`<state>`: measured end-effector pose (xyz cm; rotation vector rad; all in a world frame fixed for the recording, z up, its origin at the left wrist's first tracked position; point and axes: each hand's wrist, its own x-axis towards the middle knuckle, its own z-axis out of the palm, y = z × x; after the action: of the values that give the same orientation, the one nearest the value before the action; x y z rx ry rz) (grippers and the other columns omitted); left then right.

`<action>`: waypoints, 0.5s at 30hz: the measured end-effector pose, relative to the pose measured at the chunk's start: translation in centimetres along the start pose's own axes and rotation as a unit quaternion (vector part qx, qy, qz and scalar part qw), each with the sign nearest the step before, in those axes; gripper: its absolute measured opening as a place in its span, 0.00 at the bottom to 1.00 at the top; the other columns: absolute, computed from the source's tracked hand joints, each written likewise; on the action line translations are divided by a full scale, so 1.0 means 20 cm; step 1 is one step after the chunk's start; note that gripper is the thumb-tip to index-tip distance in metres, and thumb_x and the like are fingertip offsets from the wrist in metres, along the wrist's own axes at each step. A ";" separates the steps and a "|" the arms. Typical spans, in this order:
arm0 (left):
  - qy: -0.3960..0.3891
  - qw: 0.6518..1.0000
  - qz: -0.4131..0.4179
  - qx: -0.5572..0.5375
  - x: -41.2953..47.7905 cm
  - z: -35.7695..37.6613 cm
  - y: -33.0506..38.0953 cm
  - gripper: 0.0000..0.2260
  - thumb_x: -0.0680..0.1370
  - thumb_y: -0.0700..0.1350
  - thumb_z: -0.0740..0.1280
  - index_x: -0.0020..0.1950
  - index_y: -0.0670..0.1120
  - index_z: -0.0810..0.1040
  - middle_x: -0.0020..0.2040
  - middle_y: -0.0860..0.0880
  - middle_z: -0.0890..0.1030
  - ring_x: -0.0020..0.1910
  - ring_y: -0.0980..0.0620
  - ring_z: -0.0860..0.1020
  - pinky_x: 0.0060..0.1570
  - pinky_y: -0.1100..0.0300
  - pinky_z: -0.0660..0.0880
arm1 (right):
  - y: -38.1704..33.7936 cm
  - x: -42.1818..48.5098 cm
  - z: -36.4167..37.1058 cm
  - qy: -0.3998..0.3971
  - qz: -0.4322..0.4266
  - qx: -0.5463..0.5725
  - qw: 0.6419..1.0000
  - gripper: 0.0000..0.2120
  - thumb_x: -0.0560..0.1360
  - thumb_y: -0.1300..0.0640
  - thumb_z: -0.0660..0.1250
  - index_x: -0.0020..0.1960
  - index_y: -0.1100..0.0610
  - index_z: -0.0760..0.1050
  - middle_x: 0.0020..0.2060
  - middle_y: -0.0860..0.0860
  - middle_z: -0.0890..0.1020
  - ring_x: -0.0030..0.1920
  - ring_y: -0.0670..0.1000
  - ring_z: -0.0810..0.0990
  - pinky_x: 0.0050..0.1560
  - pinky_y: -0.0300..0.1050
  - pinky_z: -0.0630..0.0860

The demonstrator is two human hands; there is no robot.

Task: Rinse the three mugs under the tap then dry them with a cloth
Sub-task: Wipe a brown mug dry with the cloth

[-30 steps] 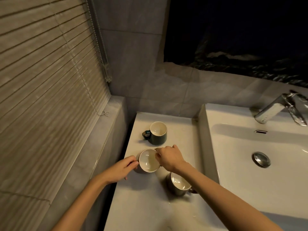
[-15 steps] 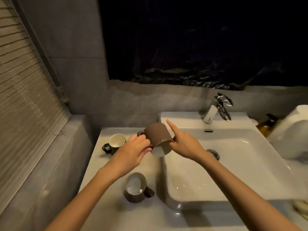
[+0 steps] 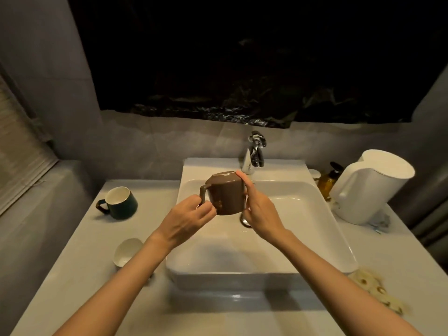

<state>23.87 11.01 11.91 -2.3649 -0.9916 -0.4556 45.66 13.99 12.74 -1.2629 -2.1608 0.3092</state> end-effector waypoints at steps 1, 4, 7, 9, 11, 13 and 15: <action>-0.005 1.000 -0.008 -0.007 0.02 -0.01 0.02 0.13 0.68 0.32 0.70 0.48 0.43 0.74 0.38 0.45 0.76 0.31 0.49 0.70 0.27 0.60 0.71 | 0.02 -0.01 -0.01 -0.003 0.004 -0.007 1.000 0.42 0.74 0.63 0.64 0.75 0.38 0.43 0.43 0.54 0.81 0.33 0.52 0.73 0.32 0.46 0.70; -0.015 0.999 -0.021 -0.034 0.09 -0.06 0.07 0.07 0.70 0.37 0.72 0.45 0.44 0.77 0.38 0.46 0.76 0.31 0.49 0.70 0.28 0.60 0.69 | 0.07 -0.03 -0.07 -0.012 0.020 -0.034 0.999 0.42 0.75 0.61 0.61 0.76 0.37 0.40 0.40 0.54 0.79 0.35 0.54 0.74 0.34 0.50 0.73; -0.024 0.981 -0.107 -0.162 0.18 -0.10 0.13 0.09 0.79 0.49 0.61 0.46 0.45 0.76 0.41 0.50 0.76 0.36 0.52 0.71 0.31 0.64 0.70 | 0.12 -0.05 -0.14 -0.011 0.028 -0.066 0.997 0.30 0.80 0.57 0.56 0.77 0.40 0.50 0.44 0.54 0.81 0.40 0.56 0.77 0.37 0.50 0.72; -0.031 0.945 -0.189 -0.265 0.23 -0.12 0.17 0.13 0.79 0.54 0.57 0.48 0.46 0.75 0.42 0.54 0.74 0.38 0.58 0.69 0.36 0.71 0.65 | 0.16 -0.06 -0.19 -0.014 0.047 -0.082 0.995 0.21 0.81 0.54 0.54 0.73 0.43 0.63 0.47 0.54 0.83 0.45 0.59 0.79 0.38 0.48 0.70; -0.041 0.917 -0.225 -0.328 0.27 -0.11 0.20 0.13 0.79 0.56 0.59 0.49 0.46 0.74 0.42 0.58 0.71 0.39 0.59 0.69 0.37 0.71 0.65 | 0.19 -0.07 -0.25 -0.022 0.068 -0.085 0.994 0.16 0.81 0.52 0.54 0.67 0.46 0.70 0.46 0.55 0.83 0.46 0.60 0.79 0.39 0.48 0.69; -0.067 0.895 -0.227 -0.377 0.30 -0.10 0.21 0.14 0.79 0.56 0.58 0.52 0.47 0.74 0.44 0.57 0.73 0.43 0.60 0.72 0.41 0.68 0.68 | 0.22 -0.08 -0.31 -0.032 0.083 -0.081 0.993 0.12 0.81 0.51 0.54 0.57 0.48 0.74 0.43 0.54 0.83 0.44 0.58 0.78 0.37 0.47 0.69; -0.091 0.880 -0.223 -0.409 0.34 -0.09 0.23 0.14 0.78 0.55 0.57 0.55 0.49 0.75 0.47 0.55 0.76 0.46 0.59 0.75 0.43 0.65 0.71 | 0.25 -0.09 -0.38 -0.053 0.102 -0.059 0.992 0.11 0.80 0.52 0.54 0.43 0.48 0.72 0.38 0.52 0.81 0.40 0.57 0.77 0.35 0.49 0.70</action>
<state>31.64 10.92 15.15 -2.9287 -1.7061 -1.0034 54.48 14.18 15.60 -1.5707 -2.1696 0.3431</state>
